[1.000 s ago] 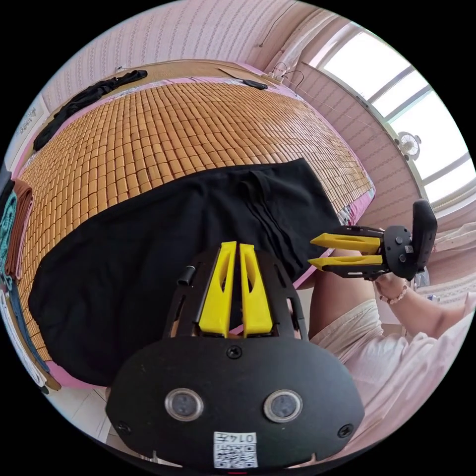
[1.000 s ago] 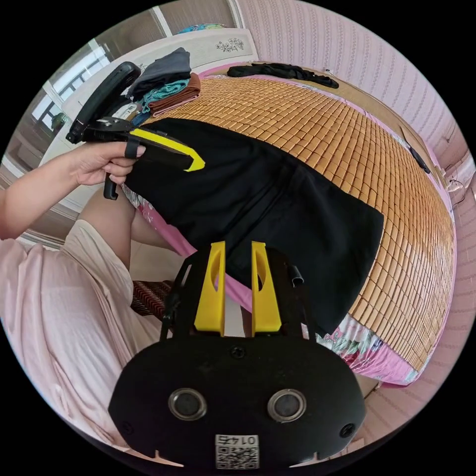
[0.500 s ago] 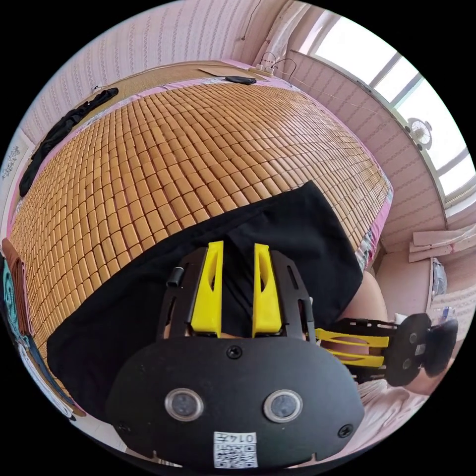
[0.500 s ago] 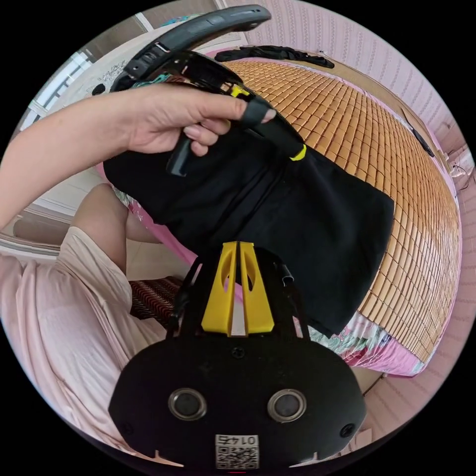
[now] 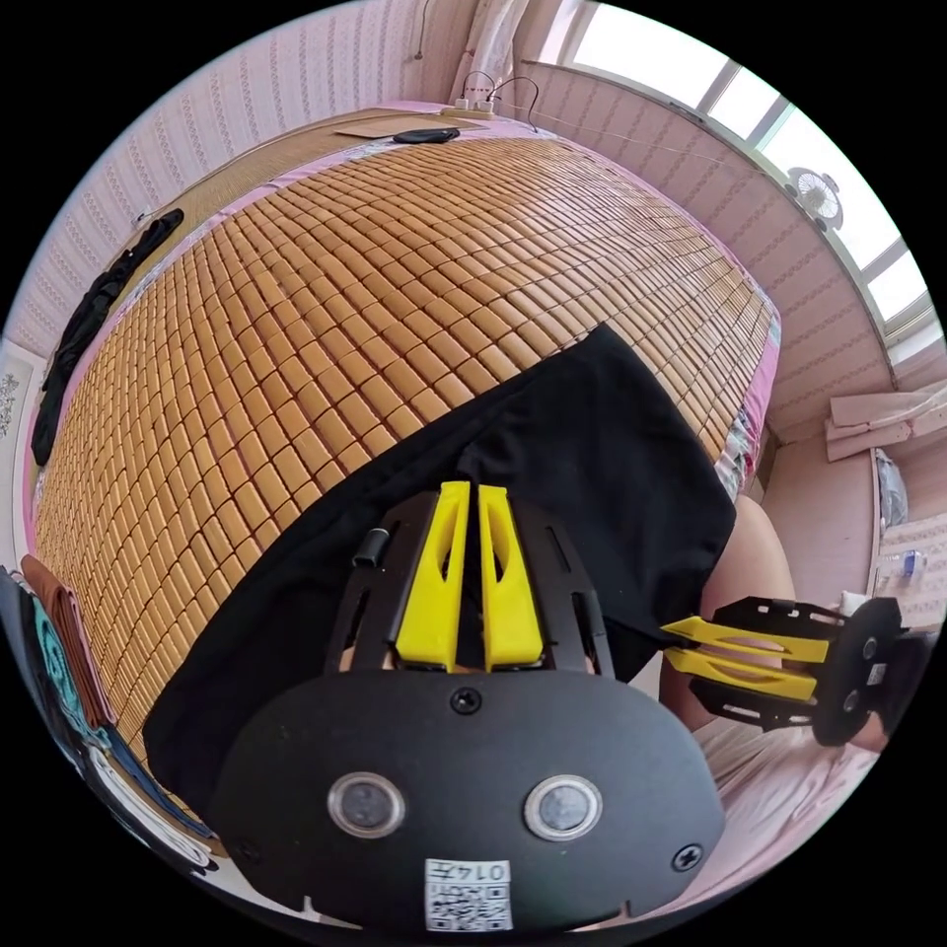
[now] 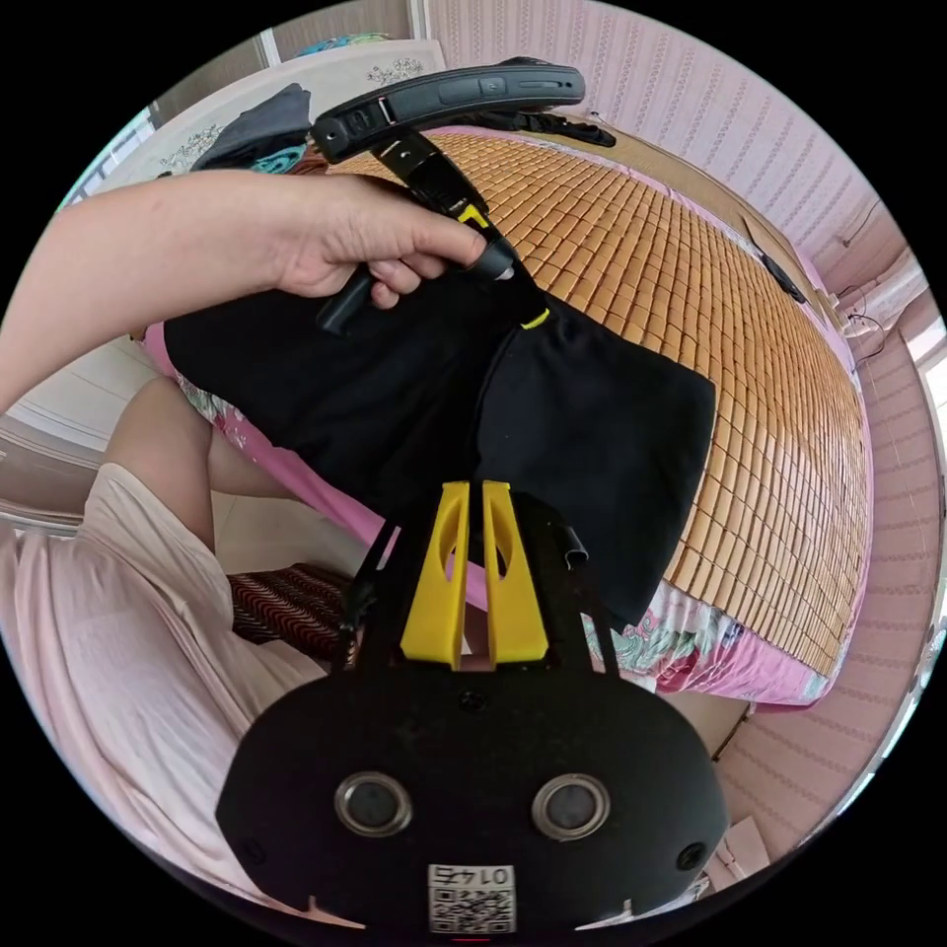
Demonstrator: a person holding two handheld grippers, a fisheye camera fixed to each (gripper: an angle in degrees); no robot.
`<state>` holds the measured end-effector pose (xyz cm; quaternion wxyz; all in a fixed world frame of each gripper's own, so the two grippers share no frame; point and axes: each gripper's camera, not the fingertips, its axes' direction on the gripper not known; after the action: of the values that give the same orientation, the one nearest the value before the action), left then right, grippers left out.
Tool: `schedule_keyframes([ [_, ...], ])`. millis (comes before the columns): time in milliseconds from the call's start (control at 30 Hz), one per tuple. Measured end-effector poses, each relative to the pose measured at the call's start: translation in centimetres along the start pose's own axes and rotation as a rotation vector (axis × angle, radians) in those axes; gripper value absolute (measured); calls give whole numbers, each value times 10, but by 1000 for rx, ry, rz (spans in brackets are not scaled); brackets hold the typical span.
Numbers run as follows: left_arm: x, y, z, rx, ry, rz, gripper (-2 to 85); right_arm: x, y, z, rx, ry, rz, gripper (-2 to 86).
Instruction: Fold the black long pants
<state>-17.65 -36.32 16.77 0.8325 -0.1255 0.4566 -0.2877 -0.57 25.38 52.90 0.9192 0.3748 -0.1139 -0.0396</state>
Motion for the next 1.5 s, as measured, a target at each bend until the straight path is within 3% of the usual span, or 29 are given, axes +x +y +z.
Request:
schedule_keyframes([
  [400, -9, 27, -52, 85, 0, -8, -2, -39, -17, -43, 95, -59, -53, 19],
  [500, -14, 36, -54, 82, 1, -35, 3, -53, -27, -31, 39, -53, -89, 32],
  [633, -18, 41, -32, 3, -4, -82, 33, -64, -42, 3, -132, -67, -103, 112],
  [733, -19, 48, -32, 17, -15, -118, 61, -69, -45, -2, -101, -63, -77, 139],
  [933, -16, 46, -30, 9, 75, -131, 97, -75, -60, 4, -106, -2, -31, 138],
  [1033, -3, 41, -24, -29, 35, -77, 68, -70, -66, 7, -119, -38, 2, 131],
  [1167, 11, 38, -30, -48, 22, -24, 4, -57, -66, 1, -120, -40, 32, 39],
  [1500, 38, 47, -74, -27, -62, 66, -10, -27, -60, -45, -37, -192, 96, 17],
])
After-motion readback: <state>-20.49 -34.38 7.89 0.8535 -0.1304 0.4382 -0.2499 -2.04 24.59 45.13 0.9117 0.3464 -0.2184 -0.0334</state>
